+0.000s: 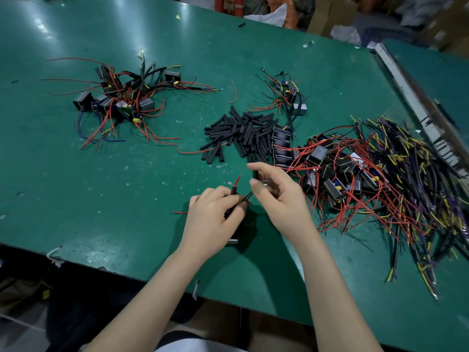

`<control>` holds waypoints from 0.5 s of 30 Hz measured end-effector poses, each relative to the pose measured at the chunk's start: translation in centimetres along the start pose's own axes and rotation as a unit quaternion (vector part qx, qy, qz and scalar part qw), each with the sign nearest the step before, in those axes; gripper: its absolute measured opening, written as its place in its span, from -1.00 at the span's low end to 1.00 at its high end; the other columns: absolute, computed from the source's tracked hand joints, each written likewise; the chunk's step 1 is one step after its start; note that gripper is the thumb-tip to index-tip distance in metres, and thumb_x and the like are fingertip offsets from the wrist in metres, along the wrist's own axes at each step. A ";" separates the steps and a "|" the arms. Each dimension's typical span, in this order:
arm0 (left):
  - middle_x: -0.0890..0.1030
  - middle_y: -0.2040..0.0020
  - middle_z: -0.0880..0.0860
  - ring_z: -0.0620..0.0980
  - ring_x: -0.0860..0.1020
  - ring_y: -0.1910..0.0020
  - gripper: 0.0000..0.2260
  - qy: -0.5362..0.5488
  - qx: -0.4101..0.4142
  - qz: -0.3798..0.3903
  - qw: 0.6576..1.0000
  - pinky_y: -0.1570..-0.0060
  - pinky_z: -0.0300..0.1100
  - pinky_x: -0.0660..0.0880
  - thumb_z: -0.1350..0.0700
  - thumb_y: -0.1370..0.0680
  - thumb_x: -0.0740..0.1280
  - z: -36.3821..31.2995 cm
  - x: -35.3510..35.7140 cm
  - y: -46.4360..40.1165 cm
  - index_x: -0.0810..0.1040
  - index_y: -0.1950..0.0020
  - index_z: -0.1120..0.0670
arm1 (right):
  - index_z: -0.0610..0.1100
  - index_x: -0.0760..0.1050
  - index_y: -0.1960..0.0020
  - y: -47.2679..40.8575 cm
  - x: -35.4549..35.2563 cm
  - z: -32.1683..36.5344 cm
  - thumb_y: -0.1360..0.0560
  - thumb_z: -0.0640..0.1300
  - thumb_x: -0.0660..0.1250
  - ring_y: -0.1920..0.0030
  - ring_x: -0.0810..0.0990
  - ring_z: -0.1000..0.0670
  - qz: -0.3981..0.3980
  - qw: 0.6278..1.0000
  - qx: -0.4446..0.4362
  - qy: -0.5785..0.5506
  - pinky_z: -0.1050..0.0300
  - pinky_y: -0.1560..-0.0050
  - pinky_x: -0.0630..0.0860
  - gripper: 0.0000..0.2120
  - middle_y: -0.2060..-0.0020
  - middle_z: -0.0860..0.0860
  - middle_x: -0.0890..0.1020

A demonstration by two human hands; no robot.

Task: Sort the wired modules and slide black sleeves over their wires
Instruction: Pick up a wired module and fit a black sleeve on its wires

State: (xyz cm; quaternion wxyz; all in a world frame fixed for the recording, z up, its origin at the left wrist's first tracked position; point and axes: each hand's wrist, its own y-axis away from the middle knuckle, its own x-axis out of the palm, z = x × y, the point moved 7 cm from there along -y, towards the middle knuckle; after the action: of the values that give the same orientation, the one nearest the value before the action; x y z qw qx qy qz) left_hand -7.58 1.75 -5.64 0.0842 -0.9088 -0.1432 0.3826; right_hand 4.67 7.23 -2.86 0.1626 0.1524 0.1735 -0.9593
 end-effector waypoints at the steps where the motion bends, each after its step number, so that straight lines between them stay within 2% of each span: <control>1: 0.53 0.16 -0.12 -0.03 0.46 0.07 -0.76 0.010 -0.005 -0.003 1.000 0.07 -0.13 0.22 -0.07 -0.50 0.22 0.1 0.0 0.0 0.66 0.05 -0.03 | 0.21 0.51 -0.08 0.3 -0.4 -0.5 -0.53 -0.23 0.32 0.18 0.51 0.08 -0.024 0.999 0.015 -0.016 0.24 0.08 0.43 -0.67 0.08 0.03 0.56; 3: 0.53 0.16 -0.13 -0.06 0.46 0.06 -0.75 0.023 -0.003 0.002 1.000 0.05 -0.13 0.22 -0.07 -0.51 0.21 0.2 0.0 0.0 0.65 0.05 -0.03 | 0.19 0.52 -0.06 1.1 -0.6 -1.3 -0.54 -0.22 0.34 0.26 0.47 0.13 -0.079 0.995 0.038 -0.042 0.25 0.17 0.40 -0.70 0.13 0.17 0.55; 5: 0.51 0.18 -0.15 -0.08 0.45 0.09 -0.75 0.036 0.010 0.013 0.999 0.04 -0.11 0.24 -0.08 -0.52 0.21 0.1 0.0 0.0 0.65 0.08 -0.03 | 0.19 0.51 -0.07 1.9 0.1 -1.6 -0.54 -0.20 0.34 0.37 0.39 0.14 -0.120 0.990 0.050 -0.052 0.28 0.29 0.34 -0.73 0.20 0.21 0.52; 7: 0.46 0.23 -0.18 -0.08 0.44 0.13 -0.75 0.038 0.021 0.018 0.999 0.06 -0.09 0.26 -0.08 -0.52 0.22 -0.1 0.0 0.0 0.65 0.13 -0.01 | 0.20 0.50 -0.09 2.4 0.9 -1.5 -0.54 -0.17 0.33 0.39 0.42 0.13 -0.132 0.987 0.055 -0.068 0.26 0.31 0.37 -0.72 0.21 0.23 0.52; 10: 0.44 0.25 -0.15 -0.04 0.44 0.17 -0.74 0.018 0.028 0.013 0.999 0.11 -0.10 0.23 -0.05 -0.53 0.22 -0.4 -0.1 0.0 0.62 0.19 0.05 | 0.25 0.52 -0.07 2.2 1.3 -1.2 -0.52 -0.17 0.34 0.32 0.51 0.14 -0.114 0.989 0.058 -0.073 0.19 0.20 0.46 -0.69 0.18 0.27 0.55; 12: 0.40 0.26 -0.14 -0.03 0.42 0.18 -0.74 0.010 0.023 0.008 1.000 0.14 -0.11 0.20 -0.03 -0.52 0.22 -0.4 -0.1 0.0 0.60 0.20 0.07 | 0.31 0.54 -0.03 2.0 1.3 -1.1 -0.51 -0.19 0.34 0.29 0.49 0.17 -0.086 0.993 0.056 -0.061 0.21 0.16 0.44 -0.63 0.19 0.29 0.55; 15: 0.36 0.28 -0.14 -0.02 0.41 0.18 -0.75 0.009 0.012 0.006 1.000 0.17 -0.12 0.17 -0.03 -0.52 0.20 -0.1 -0.1 -0.1 0.59 0.19 0.08 | 0.38 0.53 -0.02 2.2 1.5 -1.4 -0.50 -0.19 0.36 0.36 0.39 0.14 -0.061 0.995 0.061 -0.052 0.25 0.21 0.41 -0.59 0.18 0.33 0.55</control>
State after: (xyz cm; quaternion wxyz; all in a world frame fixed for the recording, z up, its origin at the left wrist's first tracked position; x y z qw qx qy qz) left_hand -7.57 1.79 -5.53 0.0943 -0.9120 -0.1322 0.3767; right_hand 4.44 5.43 -5.26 0.1029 0.1014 0.1149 -0.9828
